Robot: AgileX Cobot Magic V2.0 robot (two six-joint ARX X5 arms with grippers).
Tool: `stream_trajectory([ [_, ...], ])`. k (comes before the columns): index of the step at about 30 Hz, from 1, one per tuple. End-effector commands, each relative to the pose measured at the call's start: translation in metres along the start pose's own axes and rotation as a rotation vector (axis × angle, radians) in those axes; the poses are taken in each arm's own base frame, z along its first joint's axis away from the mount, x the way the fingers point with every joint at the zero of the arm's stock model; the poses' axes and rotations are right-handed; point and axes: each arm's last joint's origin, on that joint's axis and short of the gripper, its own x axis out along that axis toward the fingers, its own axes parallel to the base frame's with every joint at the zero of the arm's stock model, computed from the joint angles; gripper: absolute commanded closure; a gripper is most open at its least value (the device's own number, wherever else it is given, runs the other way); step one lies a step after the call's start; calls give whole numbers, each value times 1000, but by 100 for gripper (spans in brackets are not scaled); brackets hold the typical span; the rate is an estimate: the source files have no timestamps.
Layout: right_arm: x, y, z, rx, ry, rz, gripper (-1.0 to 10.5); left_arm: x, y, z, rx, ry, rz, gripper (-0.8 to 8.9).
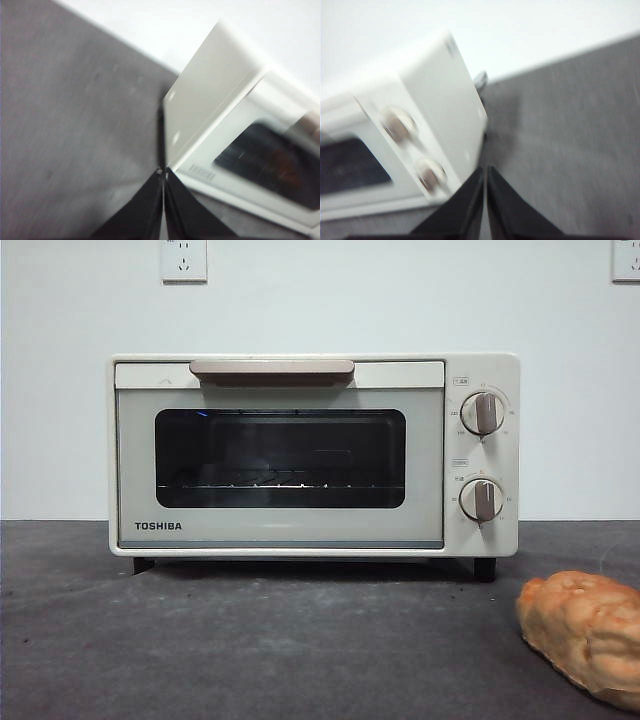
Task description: The left arm flap open the oven, the right arm pick bread and place it into oven, the left arm flap close the oven
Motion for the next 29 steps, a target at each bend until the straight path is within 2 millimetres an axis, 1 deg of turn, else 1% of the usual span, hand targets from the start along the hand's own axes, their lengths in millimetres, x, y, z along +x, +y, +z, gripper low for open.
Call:
stream_trajectory([
  [1,-6,9,20,4,-51,20,940,-7,-12,18,-2,-39,-25,801],
  [6,-13,25,53,-33,-38,14,940,-13,-30,45,42,-33,-48,801],
  [10,-12,35,77,-88,15,0,940,-12,-43,65,109,48,-84,802],
  [14,-3,44,100,-130,130,33,940,-4,-56,85,177,167,-111,802],
  [18,11,51,116,-156,258,86,940,7,-66,102,239,286,-166,802],
  [21,21,54,125,-169,363,133,940,16,-71,111,264,390,-209,802],
  [24,29,56,130,-174,474,156,940,24,-75,116,289,488,-231,802],
  [26,33,58,130,-182,558,161,940,27,-78,117,311,547,-243,802],
  [29,37,60,128,-196,659,176,940,28,-81,117,330,588,-256,802],
])
